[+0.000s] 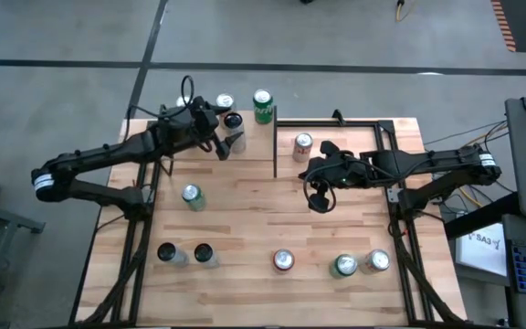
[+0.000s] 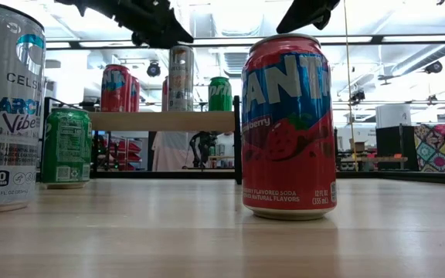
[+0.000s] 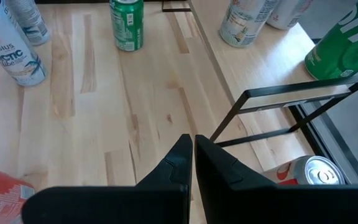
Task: Place canned beverage on shelf
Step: Put the white and yellow soda can on the shelf
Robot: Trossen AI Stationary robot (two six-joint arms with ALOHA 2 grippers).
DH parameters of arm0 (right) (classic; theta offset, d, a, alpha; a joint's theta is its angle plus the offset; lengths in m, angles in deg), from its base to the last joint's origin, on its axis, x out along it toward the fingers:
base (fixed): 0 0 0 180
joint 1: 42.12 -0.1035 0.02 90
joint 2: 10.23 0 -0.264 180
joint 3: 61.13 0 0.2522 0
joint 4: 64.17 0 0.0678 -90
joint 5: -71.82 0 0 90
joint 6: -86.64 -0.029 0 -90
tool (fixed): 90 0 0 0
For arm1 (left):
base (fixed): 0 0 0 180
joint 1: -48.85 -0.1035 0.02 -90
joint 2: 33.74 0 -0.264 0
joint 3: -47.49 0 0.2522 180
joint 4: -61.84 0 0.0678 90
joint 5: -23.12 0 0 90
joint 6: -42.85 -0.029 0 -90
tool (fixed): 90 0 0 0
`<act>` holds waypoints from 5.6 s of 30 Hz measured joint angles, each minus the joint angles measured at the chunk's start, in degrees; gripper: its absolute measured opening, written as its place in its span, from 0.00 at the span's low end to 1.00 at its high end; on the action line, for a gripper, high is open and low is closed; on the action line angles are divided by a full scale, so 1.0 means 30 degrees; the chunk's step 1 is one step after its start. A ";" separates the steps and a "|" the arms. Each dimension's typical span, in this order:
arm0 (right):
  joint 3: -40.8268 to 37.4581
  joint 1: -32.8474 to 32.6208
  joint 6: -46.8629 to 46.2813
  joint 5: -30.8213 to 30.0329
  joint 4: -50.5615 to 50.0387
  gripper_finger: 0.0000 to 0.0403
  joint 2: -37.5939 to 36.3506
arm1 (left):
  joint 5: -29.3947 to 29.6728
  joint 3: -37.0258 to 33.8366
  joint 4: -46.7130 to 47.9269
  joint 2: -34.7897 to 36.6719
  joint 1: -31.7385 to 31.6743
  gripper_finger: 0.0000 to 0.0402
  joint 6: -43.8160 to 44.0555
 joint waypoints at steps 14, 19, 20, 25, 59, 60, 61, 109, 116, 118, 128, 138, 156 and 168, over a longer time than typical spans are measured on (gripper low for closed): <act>-0.0029 0.0000 -0.0131 0.0007 0.0000 0.02 0.0000 | -0.0007 -0.0683 -0.0870 -0.1045 -0.0548 0.93 0.0557; -0.0029 0.0000 -0.0131 0.0007 0.0000 0.02 0.0000 | -0.0007 -0.0675 -0.0908 -0.1333 -0.0546 0.89 0.0599; -0.0029 0.0000 -0.0131 0.0007 0.0000 0.02 0.0000 | -0.0007 -0.0675 -0.0908 -0.1334 -0.0546 0.87 0.0646; -0.0029 0.0000 -0.0131 0.0007 0.0000 0.02 0.0000 | -0.0007 -0.0675 -0.0937 -0.1201 -0.0524 0.74 0.1032; -0.0029 0.0000 -0.0079 0.0517 0.0761 0.02 0.0000 | 0.3274 0.3976 1.6131 0.6872 0.3211 0.62 0.8350; -0.0036 -0.0007 -0.0058 0.0517 0.0871 0.02 0.0000 | 0.3531 0.3844 1.6399 0.7087 0.3228 0.62 0.8656; -0.0043 -0.0032 -0.0065 0.0517 0.0989 0.02 0.0000 | 0.4011 0.3642 1.6865 0.7317 0.3235 0.62 0.8830; -0.0197 -0.0087 0.0532 0.1019 0.3140 0.02 0.0000 | 1.3278 -0.2278 1.4129 1.1929 0.3294 0.65 0.8091; -0.0197 -0.0121 0.0546 0.1015 0.3126 0.02 0.0000 | 1.3726 -0.2293 1.4159 1.1337 0.3294 0.65 0.8072; -0.0197 -0.0124 0.0645 0.1020 0.3126 0.02 0.0000 | 1.3860 -0.2358 1.4115 1.1210 0.3294 0.65 0.8323; -0.0197 -0.0124 0.0721 0.1013 0.3118 0.02 0.0000 | 1.5024 -0.2533 1.4159 1.0972 0.3301 0.65 0.8763; -0.0197 -0.0124 0.0649 0.1013 0.3118 0.02 0.0000 | 1.5395 -0.2733 1.4181 1.0877 0.3294 0.66 0.8970; -0.0197 -0.0124 0.0302 0.1013 0.3118 0.02 0.0000 | 1.5583 -0.3182 1.4203 1.0992 0.3298 0.68 0.8816; -0.0200 -0.0219 0.0350 0.1020 0.3111 0.02 0.0000 | 1.6287 -0.3105 1.4103 1.0994 0.3301 0.81 0.8671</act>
